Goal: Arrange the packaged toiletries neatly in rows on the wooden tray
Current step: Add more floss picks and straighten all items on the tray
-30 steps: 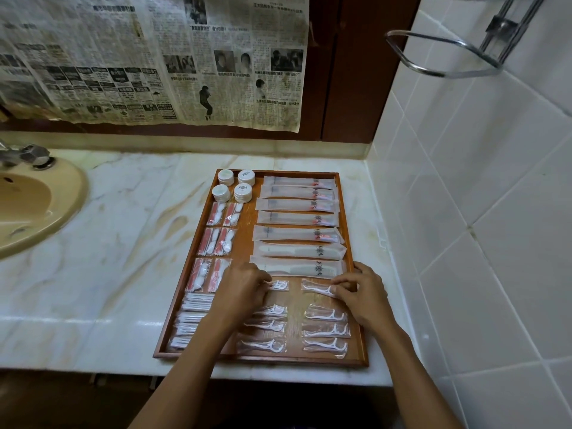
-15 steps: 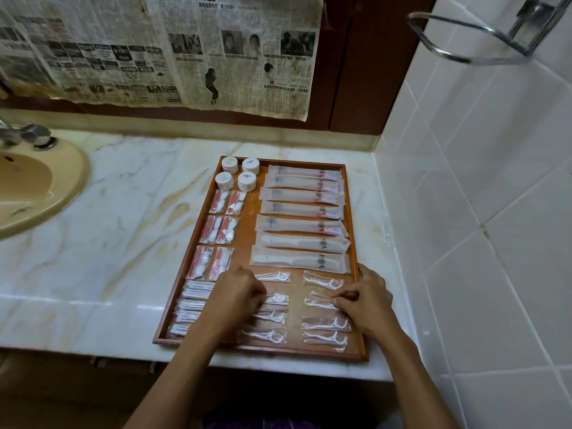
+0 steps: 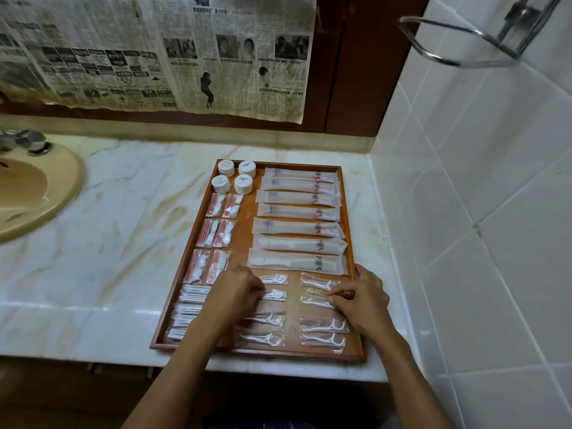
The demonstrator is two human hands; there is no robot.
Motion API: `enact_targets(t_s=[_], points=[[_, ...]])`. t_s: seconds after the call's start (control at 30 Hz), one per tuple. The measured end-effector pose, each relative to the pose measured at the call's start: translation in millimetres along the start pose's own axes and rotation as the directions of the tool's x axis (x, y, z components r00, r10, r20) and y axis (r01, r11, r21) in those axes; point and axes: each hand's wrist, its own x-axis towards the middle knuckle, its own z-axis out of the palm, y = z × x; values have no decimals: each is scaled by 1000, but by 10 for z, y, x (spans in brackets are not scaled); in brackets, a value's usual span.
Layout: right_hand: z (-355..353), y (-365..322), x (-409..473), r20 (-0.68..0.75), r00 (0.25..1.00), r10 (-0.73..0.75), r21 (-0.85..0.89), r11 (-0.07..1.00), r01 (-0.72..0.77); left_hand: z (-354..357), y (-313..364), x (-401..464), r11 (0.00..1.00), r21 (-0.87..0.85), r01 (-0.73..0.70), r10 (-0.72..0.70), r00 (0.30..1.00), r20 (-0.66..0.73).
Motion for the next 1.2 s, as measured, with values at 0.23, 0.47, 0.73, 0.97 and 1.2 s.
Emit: enact_targets(t_s=[0.23, 0.47, 0.73, 0.97, 1.2], points=[[-95, 16, -45, 62, 998, -3, 220, 975, -11, -41, 4, -42, 997, -57, 61, -63, 998, -30], [-119, 134, -296, 168, 982, -89, 201, 978, 54, -94, -17, -262, 996, -79, 46, -36, 993, 113], [-45, 57, -314, 79, 992, -94, 123, 989, 84, -84, -50, -316, 998, -42, 46, -40, 990, 136], [-11, 36, -297, 47, 996, -79, 134, 988, 72, -59, -16, -243, 999, 11, 45, -46, 994, 98], [-105, 188, -419, 188, 969, -159, 414, 908, 69, -154, 36, -342, 999, -52, -1, 6, 996, 87]])
